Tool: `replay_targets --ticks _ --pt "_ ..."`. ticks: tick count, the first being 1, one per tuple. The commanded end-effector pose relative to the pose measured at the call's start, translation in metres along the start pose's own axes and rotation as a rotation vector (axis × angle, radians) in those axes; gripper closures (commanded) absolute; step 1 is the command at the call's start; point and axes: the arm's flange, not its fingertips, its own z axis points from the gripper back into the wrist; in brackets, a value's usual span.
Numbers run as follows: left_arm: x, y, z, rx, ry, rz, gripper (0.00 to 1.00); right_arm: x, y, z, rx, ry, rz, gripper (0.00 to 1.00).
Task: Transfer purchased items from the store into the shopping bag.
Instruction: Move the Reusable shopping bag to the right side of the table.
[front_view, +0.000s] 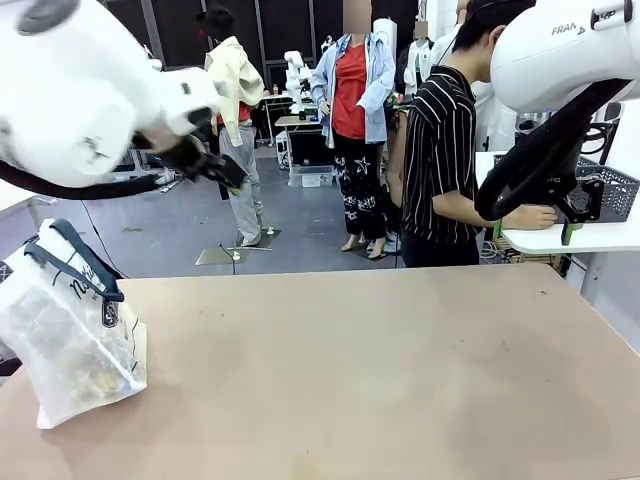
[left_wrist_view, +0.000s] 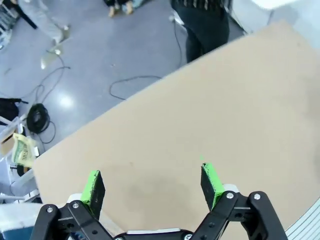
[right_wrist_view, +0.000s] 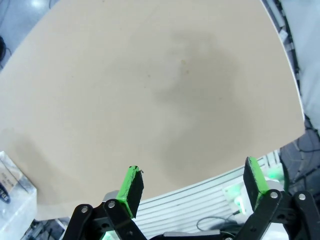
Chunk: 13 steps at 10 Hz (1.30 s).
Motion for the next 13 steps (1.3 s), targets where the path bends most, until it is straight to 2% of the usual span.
replay_targets --ticks 1,3,4,13 --pt "0.019 0.015 -0.030 -0.027 0.059 -0.019 0.00 0.001 -0.002 0.002 -0.014 -0.002 0.003 0.00" --pt "0.001 0.016 -0.049 -0.097 0.099 -0.018 0.00 0.001 -0.002 0.002 -0.014 -0.002 0.003 0.00" --pt "0.005 0.002 -0.047 -0.047 0.059 -0.015 0.00 0.001 -0.002 0.002 -0.014 -0.002 0.003 0.00" --pt "0.005 0.002 -0.047 -0.047 0.059 -0.015 0.00 0.001 -0.002 0.002 -0.014 -0.002 0.003 0.00"
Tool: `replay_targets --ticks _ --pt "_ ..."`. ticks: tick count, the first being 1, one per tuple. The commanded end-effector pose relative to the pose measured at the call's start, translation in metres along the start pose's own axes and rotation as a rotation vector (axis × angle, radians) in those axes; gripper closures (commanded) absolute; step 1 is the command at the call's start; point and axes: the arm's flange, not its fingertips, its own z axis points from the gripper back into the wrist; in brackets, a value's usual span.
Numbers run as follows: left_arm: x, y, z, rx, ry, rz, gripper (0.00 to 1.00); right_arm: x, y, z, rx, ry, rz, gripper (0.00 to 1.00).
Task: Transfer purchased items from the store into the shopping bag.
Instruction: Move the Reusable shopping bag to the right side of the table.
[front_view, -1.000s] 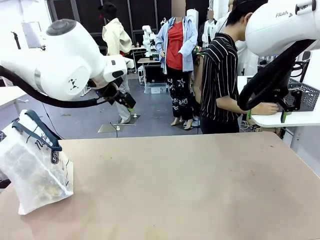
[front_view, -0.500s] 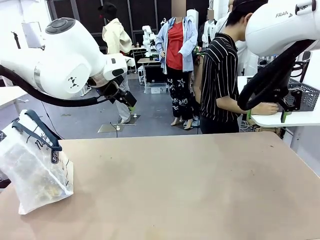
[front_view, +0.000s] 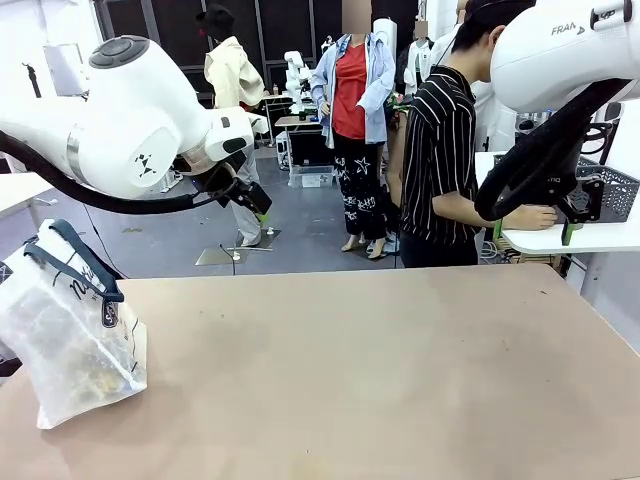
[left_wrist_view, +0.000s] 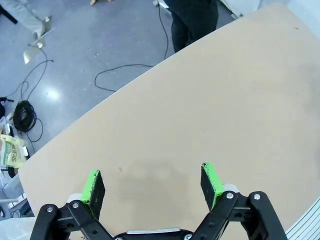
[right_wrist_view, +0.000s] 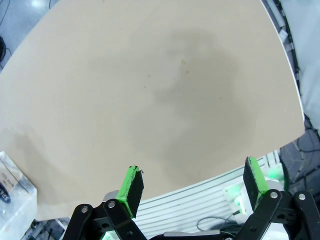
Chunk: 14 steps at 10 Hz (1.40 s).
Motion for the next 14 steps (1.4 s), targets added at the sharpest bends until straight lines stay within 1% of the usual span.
replay_targets --ticks 1,14 --pt "-0.0016 -0.0030 0.0011 0.014 0.000 0.006 0.00 0.0007 -0.0013 0.0019 -0.014 -0.002 0.004 0.00" --pt "-0.0016 -0.0030 0.0011 0.014 0.000 0.006 0.00 0.0007 -0.0013 0.0019 -0.014 -0.002 0.004 0.00"
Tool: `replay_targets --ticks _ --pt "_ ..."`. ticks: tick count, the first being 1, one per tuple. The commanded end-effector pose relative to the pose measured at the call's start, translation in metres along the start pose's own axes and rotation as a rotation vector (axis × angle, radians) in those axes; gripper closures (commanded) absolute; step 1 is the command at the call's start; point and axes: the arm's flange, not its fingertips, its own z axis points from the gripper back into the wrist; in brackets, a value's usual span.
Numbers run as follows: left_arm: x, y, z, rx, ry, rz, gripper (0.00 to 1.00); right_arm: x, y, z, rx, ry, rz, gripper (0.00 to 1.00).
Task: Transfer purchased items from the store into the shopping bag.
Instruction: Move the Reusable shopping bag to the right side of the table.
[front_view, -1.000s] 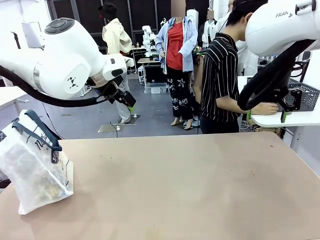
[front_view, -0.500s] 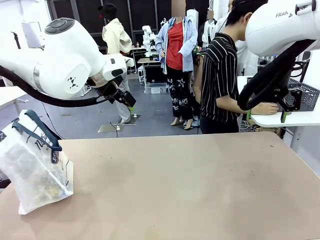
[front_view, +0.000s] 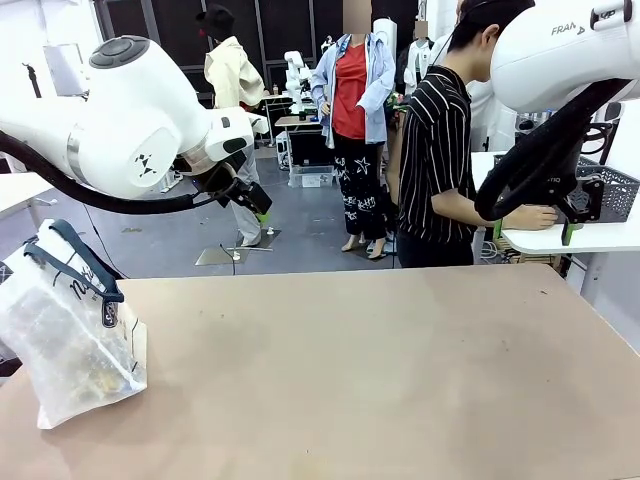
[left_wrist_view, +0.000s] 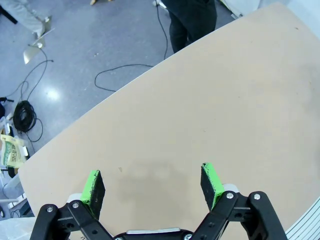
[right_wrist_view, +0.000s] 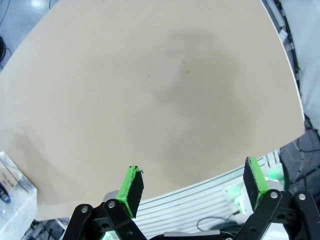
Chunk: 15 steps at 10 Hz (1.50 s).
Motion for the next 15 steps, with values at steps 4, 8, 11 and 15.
replay_targets --ticks 4,8,11,15 --pt "-0.0016 -0.0027 0.0011 0.014 0.000 0.007 0.00 0.0007 -0.0012 0.0019 -0.014 -0.002 0.004 0.00" --pt "-0.0016 -0.0027 0.0011 0.014 0.000 0.007 0.00 0.0007 -0.0012 0.0019 -0.014 -0.002 0.004 0.00" --pt "-0.0016 -0.0027 0.0011 0.014 0.000 0.007 0.00 0.0007 -0.0012 0.0019 -0.014 -0.002 0.004 0.00" --pt "-0.0016 -0.0027 0.0011 0.014 0.000 0.007 0.00 0.0007 -0.0012 0.0019 -0.014 -0.002 0.004 0.00"
